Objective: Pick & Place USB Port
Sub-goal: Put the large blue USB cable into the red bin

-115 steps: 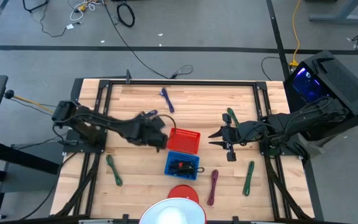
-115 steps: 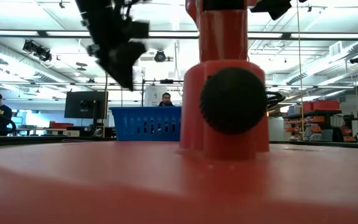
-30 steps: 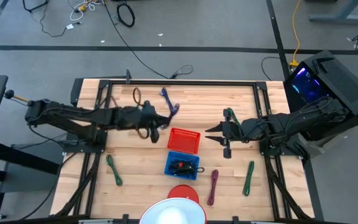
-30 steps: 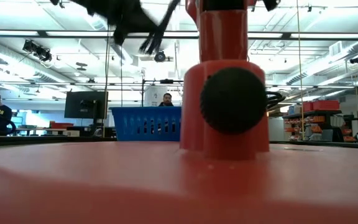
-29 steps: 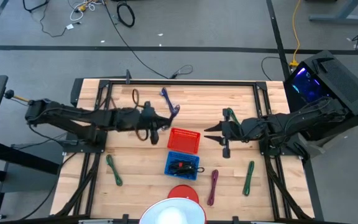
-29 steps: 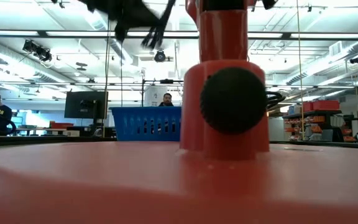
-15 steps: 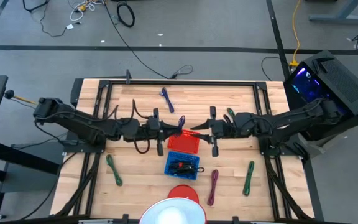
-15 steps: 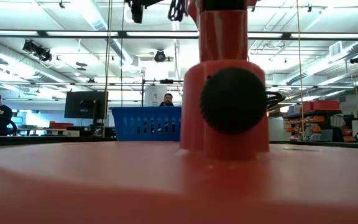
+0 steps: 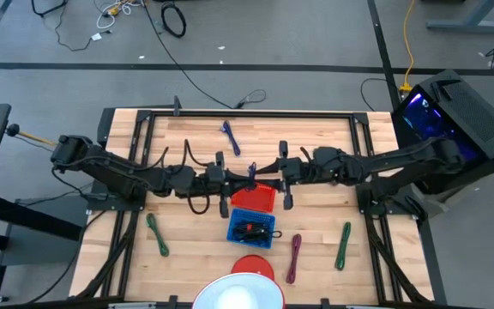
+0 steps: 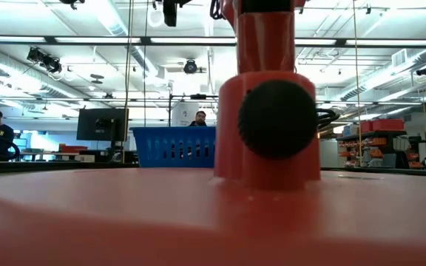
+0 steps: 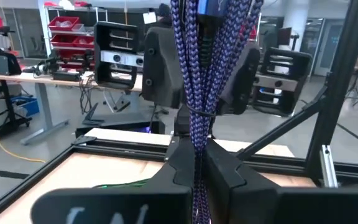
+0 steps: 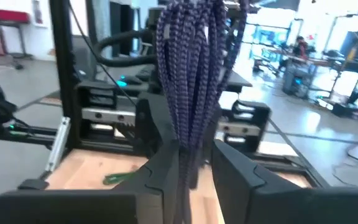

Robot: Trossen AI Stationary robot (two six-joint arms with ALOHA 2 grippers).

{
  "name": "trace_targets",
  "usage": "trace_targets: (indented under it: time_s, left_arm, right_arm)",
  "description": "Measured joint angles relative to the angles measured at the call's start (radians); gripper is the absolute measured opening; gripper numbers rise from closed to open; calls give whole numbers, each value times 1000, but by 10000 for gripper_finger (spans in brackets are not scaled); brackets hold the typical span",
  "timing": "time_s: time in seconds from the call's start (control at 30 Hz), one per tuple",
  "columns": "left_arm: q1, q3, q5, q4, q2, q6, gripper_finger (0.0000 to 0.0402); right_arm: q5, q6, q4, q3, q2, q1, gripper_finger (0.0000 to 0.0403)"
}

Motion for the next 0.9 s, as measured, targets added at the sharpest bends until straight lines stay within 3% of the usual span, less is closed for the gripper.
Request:
trace_targets:
  time_s: [0.27, 0.4, 0.47, 0.7, 0.9]
  left_arm:
    - [1, 0, -2, -11, 0, 1, 15]
    - [1, 0, -3, -15, 0, -4, 15]
    - [1, 0, -5, -15, 0, -23, 27]
    - [1, 0, -3, -39, 2, -55, 86]
    - [1, -2, 2, -76, 5, -60, 101]
  right_arm:
    - [-61, 24, 62, 0, 45, -26, 94]
    - [-67, 22, 55, 0, 45, -30, 36]
    - [-69, 5, 54, 0, 44, -30, 16]
    - [-60, 22, -52, 1, 43, -42, 9]
    - [-40, 36, -175, 6, 41, -42, 9]
